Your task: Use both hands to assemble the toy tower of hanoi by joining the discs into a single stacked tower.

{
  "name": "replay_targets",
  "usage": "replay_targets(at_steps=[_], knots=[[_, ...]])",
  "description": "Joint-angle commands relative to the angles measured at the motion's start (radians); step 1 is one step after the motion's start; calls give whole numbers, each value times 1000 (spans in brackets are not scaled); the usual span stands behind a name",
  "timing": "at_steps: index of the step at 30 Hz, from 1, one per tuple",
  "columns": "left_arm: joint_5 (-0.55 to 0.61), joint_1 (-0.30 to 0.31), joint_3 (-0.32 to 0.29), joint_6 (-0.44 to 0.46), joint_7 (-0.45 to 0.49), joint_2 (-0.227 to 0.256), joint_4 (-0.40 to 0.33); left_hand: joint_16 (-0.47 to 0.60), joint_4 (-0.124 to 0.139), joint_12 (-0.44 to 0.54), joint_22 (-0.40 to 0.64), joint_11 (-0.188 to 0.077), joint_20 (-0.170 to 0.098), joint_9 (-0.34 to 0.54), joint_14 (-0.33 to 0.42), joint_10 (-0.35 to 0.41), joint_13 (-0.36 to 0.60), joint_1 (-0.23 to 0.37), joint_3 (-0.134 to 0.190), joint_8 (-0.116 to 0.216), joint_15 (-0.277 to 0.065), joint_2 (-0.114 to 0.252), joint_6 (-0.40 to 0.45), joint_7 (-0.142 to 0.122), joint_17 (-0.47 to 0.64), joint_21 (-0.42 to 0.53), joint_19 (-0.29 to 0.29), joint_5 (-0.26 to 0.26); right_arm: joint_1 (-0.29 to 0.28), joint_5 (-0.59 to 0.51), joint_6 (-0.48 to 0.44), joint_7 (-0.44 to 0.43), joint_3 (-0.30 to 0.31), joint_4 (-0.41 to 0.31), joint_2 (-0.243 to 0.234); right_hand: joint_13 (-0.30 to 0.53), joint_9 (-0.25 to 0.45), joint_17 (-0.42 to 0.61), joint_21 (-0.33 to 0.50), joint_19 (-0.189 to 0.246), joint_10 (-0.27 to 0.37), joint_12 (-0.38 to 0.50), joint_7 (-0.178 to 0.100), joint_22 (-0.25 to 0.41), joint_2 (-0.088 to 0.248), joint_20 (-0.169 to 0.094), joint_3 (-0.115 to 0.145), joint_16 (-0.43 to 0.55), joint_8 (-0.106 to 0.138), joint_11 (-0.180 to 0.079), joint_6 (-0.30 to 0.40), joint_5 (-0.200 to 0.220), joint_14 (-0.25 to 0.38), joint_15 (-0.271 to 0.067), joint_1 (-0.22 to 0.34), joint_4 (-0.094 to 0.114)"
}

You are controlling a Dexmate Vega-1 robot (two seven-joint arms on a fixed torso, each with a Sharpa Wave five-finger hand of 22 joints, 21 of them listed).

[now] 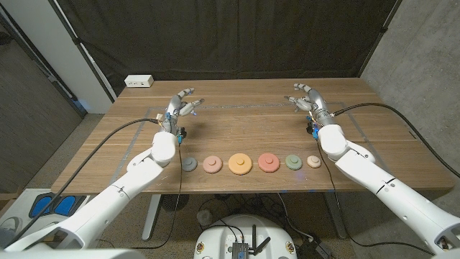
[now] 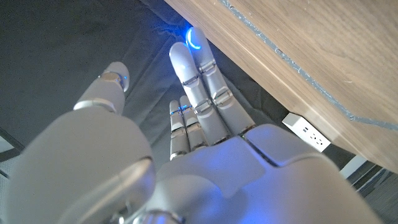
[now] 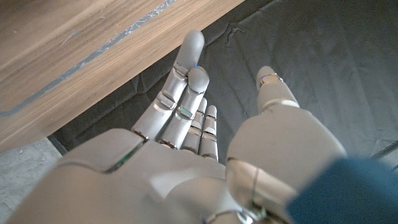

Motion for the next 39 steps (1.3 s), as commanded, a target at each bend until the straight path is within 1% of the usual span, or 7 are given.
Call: replay_targets(at_steps=[1,6,15,23,30,34,39], knots=[[215,-26,51,85,127,-11,-3,18,2,13,-3,-7,-55,3,20,29,5,6,-15,11,-40,-6,31,-11,0,15,22,-4,16,-76,-15,-20,-20,11,-33,9,4,-9,10,-8,6,0,-8,-3,12,-53,-10,-4,-1,-10,8,2,-8,-98,14,0],[230,-29,56,95,94,12,-27,26,2,16,-5,-7,-55,3,27,41,7,6,-24,12,-40,-10,39,-12,-3,21,28,-5,5,-87,-29,-37,-19,6,-29,13,4,-8,13,-8,17,4,-12,-6,12,-54,-12,2,0,-14,10,2,-3,-98,20,-2],[230,-29,51,237,3,53,-113,27,2,-7,-11,9,-35,4,4,-4,11,21,-36,-9,-40,0,4,4,-21,19,-15,-4,-11,-224,-103,-108,-50,-46,-43,19,5,-10,19,-14,14,3,-15,-9,13,-53,-16,7,9,-18,33,1,-3,-98,31,-4],[282,-25,62,273,47,55,-122,28,4,-12,-13,18,-28,4,-7,-12,13,24,-41,-14,-39,6,-5,10,-26,21,-24,-4,-11,-345,-150,-154,-88,-69,-43,24,6,-16,25,-17,0,-3,-15,-13,15,-53,-22,9,6,-14,26,-2,-4,-97,34,-1],[344,-7,80,361,69,64,-162,31,6,-10,-14,26,-29,4,-12,-4,15,24,-45,-12,-40,12,1,13,-28,25,-25,-4,-11,-440,-230,-159,-119,-99,-45,32,7,30,61,11,-1,-4,-12,-6,28,-53,-28,67,0,-16,14,-5,57,-98,44,0],[381,-5,93,395,70,77,-176,33,6,-11,-15,27,-29,5,-14,-5,16,25,-48,-13,-40,14,0,14,-30,27,-26,-4,-9,-511,-300,-144,-145,-128,-52,35,7,24,62,-3,-10,-8,-13,-14,30,-52,-29,54,-1,-20,14,-7,41,-98,46,1],[437,-4,108,475,43,105,-228,38,6,-10,-17,25,-30,5,-17,2,18,27,-52,-10,-40,18,10,18,-30,30,-29,-4,-9,-526,-360,-72,-153,-174,-68,36,6,14,64,-8,-13,-9,-9,-18,31,-52,-32,43,3,-21,24,-8,30,-98,46,2]])
